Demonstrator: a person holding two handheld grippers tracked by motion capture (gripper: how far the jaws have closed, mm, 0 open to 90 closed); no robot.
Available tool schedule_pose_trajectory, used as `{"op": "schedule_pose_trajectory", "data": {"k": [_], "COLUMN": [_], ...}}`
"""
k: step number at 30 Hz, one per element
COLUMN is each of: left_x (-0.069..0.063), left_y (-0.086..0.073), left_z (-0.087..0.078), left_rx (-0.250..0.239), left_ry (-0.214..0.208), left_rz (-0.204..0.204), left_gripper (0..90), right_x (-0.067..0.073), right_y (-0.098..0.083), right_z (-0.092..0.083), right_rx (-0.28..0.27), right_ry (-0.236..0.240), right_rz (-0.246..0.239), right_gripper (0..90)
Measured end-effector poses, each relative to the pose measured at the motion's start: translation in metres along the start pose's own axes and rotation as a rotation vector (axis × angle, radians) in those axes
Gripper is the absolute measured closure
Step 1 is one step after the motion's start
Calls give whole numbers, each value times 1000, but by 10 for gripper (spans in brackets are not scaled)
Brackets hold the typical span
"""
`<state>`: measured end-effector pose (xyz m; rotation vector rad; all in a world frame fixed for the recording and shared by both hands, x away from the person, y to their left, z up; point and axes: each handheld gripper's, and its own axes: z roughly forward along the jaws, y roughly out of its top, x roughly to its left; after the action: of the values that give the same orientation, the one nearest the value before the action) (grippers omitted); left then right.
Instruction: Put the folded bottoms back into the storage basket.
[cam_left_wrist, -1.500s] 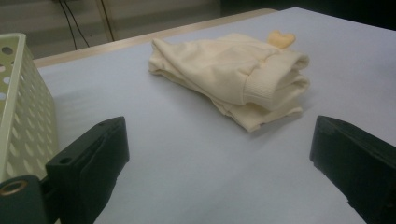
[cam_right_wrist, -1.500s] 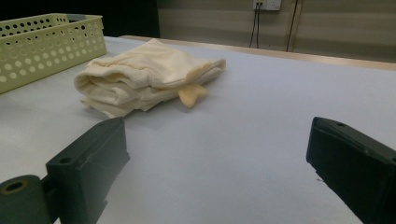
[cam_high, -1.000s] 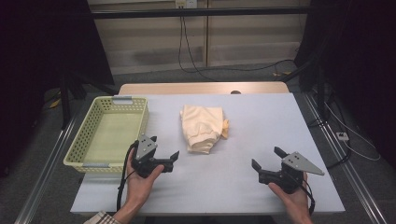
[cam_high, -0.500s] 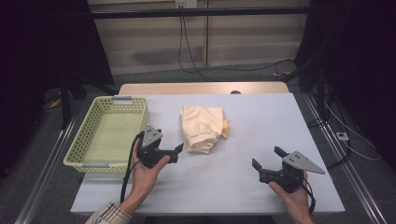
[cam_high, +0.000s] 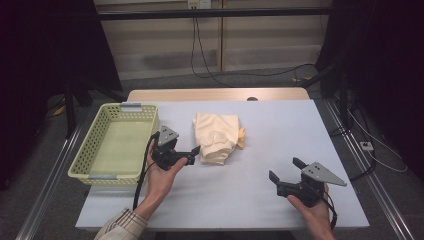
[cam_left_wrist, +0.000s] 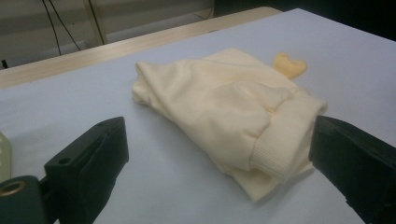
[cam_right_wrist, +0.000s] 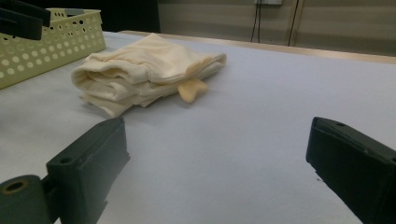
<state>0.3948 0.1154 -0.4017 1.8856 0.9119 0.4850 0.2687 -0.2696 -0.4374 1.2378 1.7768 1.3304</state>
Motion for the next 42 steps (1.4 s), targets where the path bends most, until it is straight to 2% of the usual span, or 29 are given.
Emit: {"op": "schedule_pose_trajectory", "data": {"k": [6,9,12,13,18,19,22,23,25,27,30,33,34,36,37,40,42], "left_x": [4,5,2,0,4,6,8,10,12,12,11,14,16,18,20,23,29], "left_y": [6,11,14,16,19,20,23,24,24,24,24,24,24,24,25,25,24], "left_z": [7,11,12,14,20,23,26,27,28,30,33,39,41,44,46,48,53], "left_rx": [3,33,36,20,40,38,42,44,57,53,34,57,61,76,72,72,87], "left_ry": [-20,-56,-54,-52,-70,-74,-74,-87,-89,-114,-93,-108,-111,-108,-102,-77,-70], "left_rz": [-33,-77,-56,-52,-66,-83,-95,-115,-125,-154,-136,-150,-167,-163,-171,-162,-184], "left_gripper": [47,47,41,46,62,60,60,60,61,62,63,63,64,64,65,82,102], "right_x": [-1,-2,-2,-1,2,4,5,4,4,4,5,5,5,4,4,5,5], "right_y": [0,-1,0,0,0,1,2,2,2,2,2,2,2,2,2,2,1], "right_z": [-1,-1,-1,-1,-1,-1,-2,-2,-3,-2,-2,-2,-2,-2,-2,-2,-2], "right_rx": [-1,0,0,2,6,3,-1,1,1,2,3,3,3,4,4,6,6], "right_ry": [-4,-4,-4,-4,2,2,1,-1,-4,-3,1,4,3,5,6,6,7], "right_rz": [4,6,3,3,-3,-9,-13,-12,-10,-11,-19,-17,-16,-13,-12,-11,-15], "right_gripper": [53,53,53,53,53,53,53,53,53,53,53,53,53,53,53,53,53]}}
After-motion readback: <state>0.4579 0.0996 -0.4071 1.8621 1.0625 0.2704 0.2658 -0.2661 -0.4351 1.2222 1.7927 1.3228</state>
